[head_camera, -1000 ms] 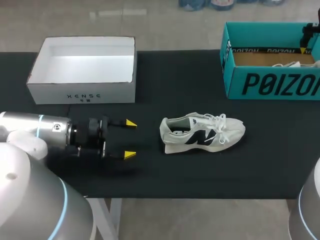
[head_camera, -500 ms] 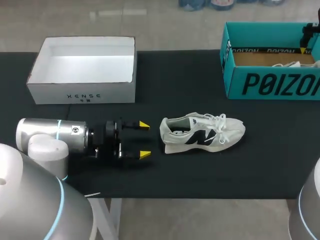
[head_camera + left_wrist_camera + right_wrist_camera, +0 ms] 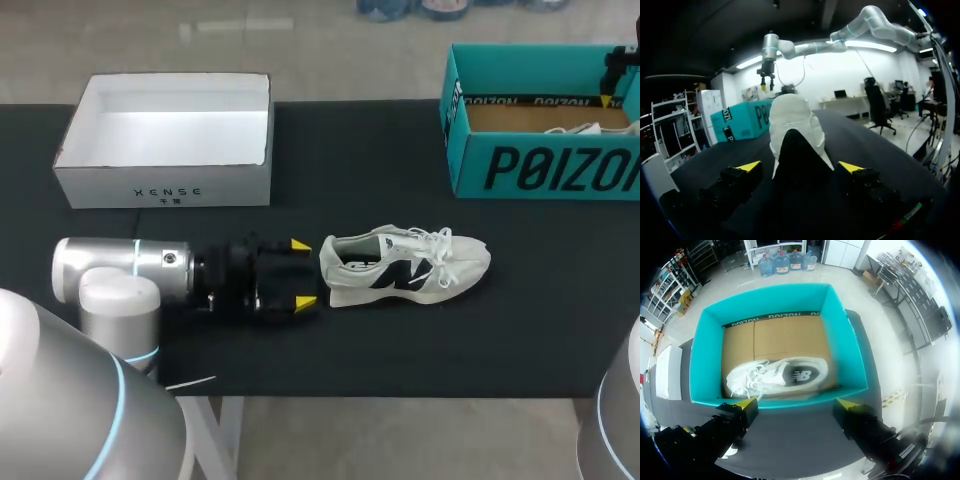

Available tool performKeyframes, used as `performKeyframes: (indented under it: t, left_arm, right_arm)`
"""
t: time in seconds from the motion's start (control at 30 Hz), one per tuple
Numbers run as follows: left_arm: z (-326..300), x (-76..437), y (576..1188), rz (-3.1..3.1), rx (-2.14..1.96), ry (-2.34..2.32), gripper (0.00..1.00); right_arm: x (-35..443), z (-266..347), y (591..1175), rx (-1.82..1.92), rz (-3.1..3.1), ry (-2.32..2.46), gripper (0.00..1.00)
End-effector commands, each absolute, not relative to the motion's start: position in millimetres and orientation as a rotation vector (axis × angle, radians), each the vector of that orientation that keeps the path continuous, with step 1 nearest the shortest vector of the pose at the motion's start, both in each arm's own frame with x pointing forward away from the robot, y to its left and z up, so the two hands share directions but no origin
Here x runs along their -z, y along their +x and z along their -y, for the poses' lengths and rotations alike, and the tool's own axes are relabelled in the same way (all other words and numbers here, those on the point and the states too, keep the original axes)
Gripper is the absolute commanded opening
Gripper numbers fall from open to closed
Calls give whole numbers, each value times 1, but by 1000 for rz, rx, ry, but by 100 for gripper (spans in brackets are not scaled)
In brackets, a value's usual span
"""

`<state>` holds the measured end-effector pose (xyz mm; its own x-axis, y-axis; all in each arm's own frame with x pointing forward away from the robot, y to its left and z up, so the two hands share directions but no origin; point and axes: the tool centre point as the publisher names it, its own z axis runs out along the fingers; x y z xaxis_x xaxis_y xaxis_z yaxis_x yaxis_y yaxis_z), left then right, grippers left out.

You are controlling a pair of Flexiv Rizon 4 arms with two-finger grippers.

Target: Take the shoe out of the shoebox, open the shoe tongue, remove and reinsert the insole, then place the shoe into the shoebox

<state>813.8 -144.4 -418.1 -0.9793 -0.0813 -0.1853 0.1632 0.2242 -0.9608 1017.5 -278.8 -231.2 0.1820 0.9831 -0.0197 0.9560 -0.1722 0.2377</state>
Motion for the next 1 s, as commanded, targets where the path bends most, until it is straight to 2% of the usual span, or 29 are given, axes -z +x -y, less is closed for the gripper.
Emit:
performKeyframes:
  t: [0.03, 0.57, 1.0]
  left_arm:
    - [151, 421, 819, -2299, 1829, 67, 100]
    - [170, 432, 812, -2333, 1848, 55, 100]
    - [169, 435, 831, -2337, 1813, 61, 100]
  right_arm:
    - [232, 279, 1017, -206, -1879, 2256, 100]
    - [232, 279, 1017, -206, -1879, 2256, 100]
    - [232, 279, 1017, -206, -1879, 2256, 100]
